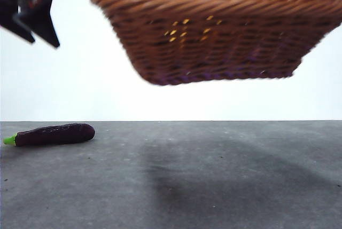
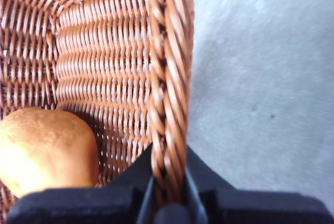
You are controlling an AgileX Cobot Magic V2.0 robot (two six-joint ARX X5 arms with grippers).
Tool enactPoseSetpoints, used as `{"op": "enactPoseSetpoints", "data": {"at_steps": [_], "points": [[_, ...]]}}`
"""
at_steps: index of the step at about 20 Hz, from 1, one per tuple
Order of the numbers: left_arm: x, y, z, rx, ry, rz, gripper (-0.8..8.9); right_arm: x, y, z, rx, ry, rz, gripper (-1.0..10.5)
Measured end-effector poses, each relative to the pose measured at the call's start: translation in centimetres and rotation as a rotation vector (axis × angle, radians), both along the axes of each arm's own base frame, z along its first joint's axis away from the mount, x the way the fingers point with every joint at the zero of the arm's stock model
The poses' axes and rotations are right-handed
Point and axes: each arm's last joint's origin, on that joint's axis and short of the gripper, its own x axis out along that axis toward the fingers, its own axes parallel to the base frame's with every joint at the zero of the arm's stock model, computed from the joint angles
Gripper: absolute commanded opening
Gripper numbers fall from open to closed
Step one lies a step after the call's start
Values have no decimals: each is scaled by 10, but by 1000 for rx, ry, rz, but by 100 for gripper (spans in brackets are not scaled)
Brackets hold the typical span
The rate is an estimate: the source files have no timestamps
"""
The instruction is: Help me put the vegetables on the table into the basket
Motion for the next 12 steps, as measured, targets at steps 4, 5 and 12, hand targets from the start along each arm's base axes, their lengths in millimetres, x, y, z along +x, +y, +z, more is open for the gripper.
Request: {"op": "enactPoseSetpoints", "data": {"at_steps": [4, 5, 12], "points": [[60, 3, -19, -16, 113, -41, 533, -18, -13, 13, -11, -33, 2, -12], [73, 2, -23, -5, 144, -54, 533, -21, -15, 13, -22, -31, 8, -12], [127, 0, -81, 69, 288, -145, 533, -24, -16, 13, -39, -37, 21, -12]]}}
